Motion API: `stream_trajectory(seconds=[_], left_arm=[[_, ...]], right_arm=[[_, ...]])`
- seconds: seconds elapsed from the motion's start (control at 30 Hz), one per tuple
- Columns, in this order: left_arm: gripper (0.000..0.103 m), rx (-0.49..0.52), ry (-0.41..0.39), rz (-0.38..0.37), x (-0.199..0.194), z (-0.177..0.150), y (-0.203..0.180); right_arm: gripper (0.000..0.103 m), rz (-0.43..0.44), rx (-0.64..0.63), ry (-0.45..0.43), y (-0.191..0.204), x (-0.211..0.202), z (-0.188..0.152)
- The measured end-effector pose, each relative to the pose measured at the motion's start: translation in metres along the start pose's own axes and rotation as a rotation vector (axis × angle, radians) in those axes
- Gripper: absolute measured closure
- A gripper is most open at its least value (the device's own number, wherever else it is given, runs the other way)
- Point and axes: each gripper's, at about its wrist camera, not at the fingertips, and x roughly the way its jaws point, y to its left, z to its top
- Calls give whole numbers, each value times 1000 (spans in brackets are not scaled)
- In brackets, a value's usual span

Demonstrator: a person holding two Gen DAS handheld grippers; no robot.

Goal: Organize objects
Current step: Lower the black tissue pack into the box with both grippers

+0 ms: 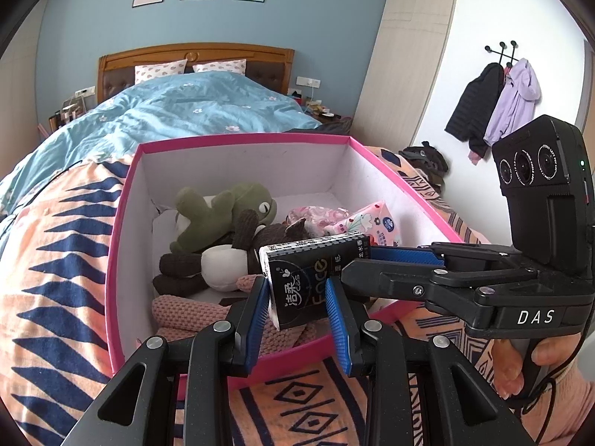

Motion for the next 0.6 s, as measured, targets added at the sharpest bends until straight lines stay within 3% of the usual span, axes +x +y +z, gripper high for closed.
stream_trajectory(seconds=[0.6], left_arm=[[72,-11,15,5,6,-1,4]], right_arm=[[68,-27,-4,20,-1,12,2]])
